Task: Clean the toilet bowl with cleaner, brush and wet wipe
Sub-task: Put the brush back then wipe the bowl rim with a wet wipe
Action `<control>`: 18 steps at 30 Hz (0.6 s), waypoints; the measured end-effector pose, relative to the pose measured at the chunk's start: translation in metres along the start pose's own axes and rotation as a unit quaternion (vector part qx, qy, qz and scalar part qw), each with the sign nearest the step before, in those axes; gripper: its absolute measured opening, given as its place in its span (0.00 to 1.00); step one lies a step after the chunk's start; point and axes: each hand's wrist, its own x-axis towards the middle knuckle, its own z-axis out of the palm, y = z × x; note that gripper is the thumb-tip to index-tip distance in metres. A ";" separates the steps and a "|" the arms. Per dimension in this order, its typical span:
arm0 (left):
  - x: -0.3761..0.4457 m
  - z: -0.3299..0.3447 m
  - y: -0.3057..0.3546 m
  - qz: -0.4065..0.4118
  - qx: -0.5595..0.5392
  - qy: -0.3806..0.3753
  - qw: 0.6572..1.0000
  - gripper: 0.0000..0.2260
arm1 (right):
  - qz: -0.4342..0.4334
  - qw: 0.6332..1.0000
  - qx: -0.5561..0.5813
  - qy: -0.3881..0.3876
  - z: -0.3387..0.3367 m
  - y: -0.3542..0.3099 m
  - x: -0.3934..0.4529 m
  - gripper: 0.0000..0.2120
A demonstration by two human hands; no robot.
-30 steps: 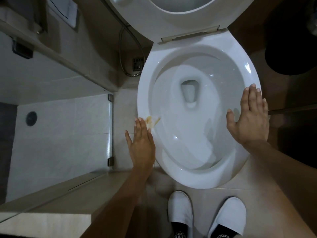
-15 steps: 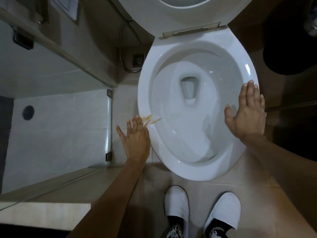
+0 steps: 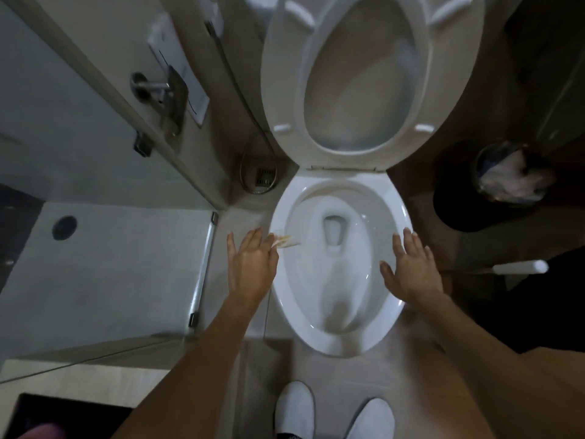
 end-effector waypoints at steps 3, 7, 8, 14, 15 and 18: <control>0.016 -0.050 0.003 0.012 -0.011 0.032 0.999 0.18 | -0.011 1.000 0.013 0.008 -0.046 -0.015 -0.024 0.33; 0.035 -0.118 0.003 0.032 -0.014 0.056 0.998 0.20 | -0.019 0.999 0.034 0.030 -0.107 -0.036 -0.049 0.33; 0.041 -0.134 0.003 0.030 -0.023 0.053 0.998 0.21 | -0.020 0.998 0.040 0.038 -0.122 -0.041 -0.054 0.33; 0.088 -0.210 0.001 0.028 -0.062 0.074 0.995 0.16 | -0.040 0.994 0.054 0.083 -0.210 -0.069 -0.060 0.33; 0.100 -0.221 0.002 0.028 -0.072 0.084 0.993 0.14 | -0.043 0.993 0.055 0.098 -0.226 -0.071 -0.057 0.33; 0.135 -0.251 0.010 0.030 -0.090 0.092 0.991 0.13 | -0.051 0.988 0.057 0.132 -0.271 -0.073 -0.041 0.33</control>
